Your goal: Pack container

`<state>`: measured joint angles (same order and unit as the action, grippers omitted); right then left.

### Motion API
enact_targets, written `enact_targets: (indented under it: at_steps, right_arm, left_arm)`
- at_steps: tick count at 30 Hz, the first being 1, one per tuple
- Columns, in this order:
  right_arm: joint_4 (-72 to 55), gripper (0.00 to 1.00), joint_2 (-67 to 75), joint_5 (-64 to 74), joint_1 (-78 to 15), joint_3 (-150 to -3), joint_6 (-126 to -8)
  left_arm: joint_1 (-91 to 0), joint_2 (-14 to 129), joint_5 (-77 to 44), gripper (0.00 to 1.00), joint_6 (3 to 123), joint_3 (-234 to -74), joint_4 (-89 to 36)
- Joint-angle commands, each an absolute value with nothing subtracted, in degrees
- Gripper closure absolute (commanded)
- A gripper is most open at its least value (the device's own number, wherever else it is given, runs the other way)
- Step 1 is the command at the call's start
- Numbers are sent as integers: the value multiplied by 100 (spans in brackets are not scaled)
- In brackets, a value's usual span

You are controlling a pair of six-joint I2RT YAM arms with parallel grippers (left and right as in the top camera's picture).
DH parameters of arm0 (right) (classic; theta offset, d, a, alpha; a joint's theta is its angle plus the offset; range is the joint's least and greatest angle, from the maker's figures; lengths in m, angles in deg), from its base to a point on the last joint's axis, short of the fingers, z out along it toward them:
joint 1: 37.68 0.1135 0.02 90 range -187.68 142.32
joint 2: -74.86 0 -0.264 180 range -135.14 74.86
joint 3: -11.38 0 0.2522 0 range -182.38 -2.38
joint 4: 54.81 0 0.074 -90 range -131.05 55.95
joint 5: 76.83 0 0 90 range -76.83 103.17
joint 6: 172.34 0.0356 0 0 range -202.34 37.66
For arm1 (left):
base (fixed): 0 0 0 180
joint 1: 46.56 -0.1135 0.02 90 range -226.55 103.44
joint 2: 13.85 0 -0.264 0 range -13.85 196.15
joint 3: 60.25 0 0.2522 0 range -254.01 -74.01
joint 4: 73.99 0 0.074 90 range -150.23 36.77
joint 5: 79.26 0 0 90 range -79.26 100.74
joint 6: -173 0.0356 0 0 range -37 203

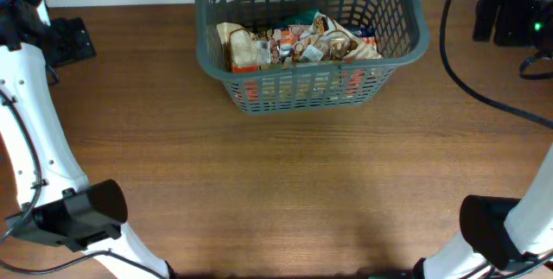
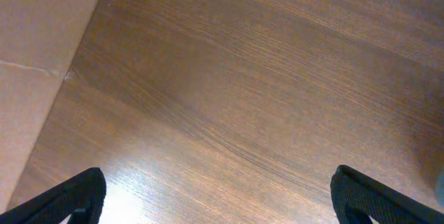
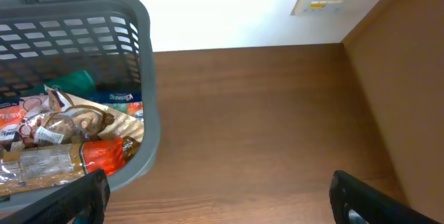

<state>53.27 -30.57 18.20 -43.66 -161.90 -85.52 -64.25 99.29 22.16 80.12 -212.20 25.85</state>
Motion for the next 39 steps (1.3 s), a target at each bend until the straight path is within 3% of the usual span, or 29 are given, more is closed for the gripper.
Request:
enact_targets:
  at_steps: [1,10,24,30,39]
  right_arm:
    - [5310,1,-2976,1770,-4370,-16241,-8500]
    - [5625,1,-2609,1980,-4370,-16241,-8548]
    - [5017,1,-185,1886,-4364,-15592,-8519]
    - [4143,1,1172,1875,-4163,-13782,-8521]
    - [2375,1,3716,1823,-3662,-9321,-8480]
  left_arm:
    - [-6436,9973,2255,1,7956,-21194,2576]
    - [-6436,9973,2255,1,7956,-21194,2578]
    - [-6436,9973,2255,1,7956,-21194,2576]
    - [-6436,9973,2255,1,7956,-21194,2576]
    - [-6436,9973,2255,1,7956,-21194,2578]
